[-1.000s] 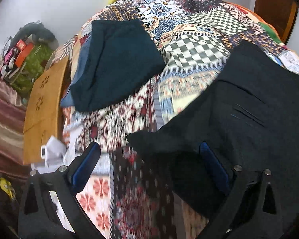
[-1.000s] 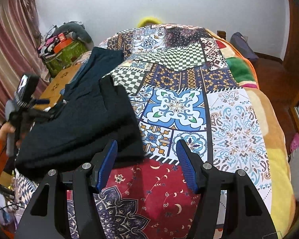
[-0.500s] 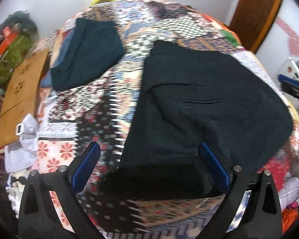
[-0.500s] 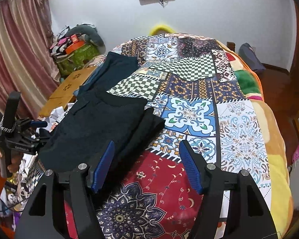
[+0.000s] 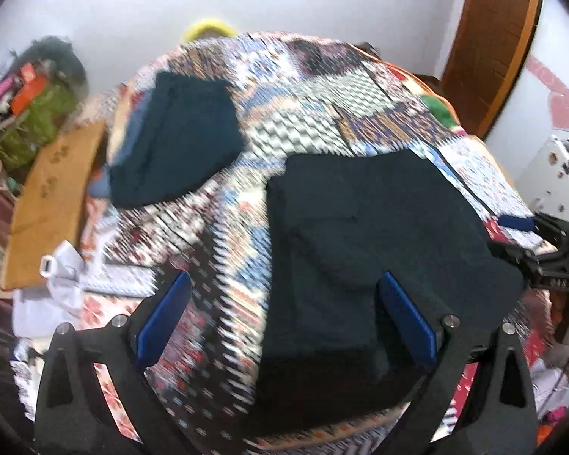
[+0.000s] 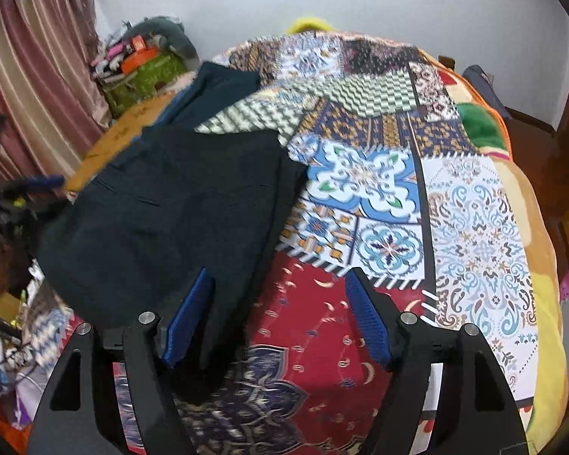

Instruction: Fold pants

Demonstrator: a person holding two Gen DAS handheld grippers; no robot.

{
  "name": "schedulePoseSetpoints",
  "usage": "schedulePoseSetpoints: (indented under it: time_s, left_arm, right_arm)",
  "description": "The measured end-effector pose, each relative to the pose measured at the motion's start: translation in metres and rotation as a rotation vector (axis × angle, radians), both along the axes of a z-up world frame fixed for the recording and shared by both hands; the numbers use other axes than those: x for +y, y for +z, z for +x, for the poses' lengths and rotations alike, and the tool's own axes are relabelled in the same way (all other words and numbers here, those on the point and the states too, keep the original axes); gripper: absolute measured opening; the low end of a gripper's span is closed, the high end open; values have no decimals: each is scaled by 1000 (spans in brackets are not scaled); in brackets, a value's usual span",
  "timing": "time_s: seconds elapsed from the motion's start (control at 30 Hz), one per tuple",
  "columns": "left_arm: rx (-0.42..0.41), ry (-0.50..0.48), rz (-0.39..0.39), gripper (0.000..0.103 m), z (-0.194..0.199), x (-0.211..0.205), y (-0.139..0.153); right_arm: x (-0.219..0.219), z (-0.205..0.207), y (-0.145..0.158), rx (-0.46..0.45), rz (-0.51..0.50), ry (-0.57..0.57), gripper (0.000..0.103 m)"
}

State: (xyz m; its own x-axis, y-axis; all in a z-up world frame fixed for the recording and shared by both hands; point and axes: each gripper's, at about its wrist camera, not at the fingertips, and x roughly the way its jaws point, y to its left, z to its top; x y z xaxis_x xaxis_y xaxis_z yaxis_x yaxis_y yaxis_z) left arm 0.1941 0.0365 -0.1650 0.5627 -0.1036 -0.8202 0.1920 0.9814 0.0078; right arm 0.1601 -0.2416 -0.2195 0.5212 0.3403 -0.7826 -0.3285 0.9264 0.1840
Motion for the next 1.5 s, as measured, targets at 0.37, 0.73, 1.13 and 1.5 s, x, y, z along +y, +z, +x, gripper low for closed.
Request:
schedulePoseSetpoints:
  time_s: [0.37, 0.73, 1.13, 1.5]
  left_arm:
    - [6, -41, -7, 100, 72, -6, 0]
    - [236, -178, -101, 40, 111, -27, -36]
    - [81, -186, 103, 37, 121, -40, -44]
    - [4, -110, 75, 58, 73, -16, 4]
  right_arm:
    - [-2, 41, 20, -16, 55, -10, 68]
    - [21, 105, -17, 161, 180, 37, 32]
    - [33, 94, -23, 55, -11, 38, 22]
    - [34, 69, 39, -26, 55, 57, 31]
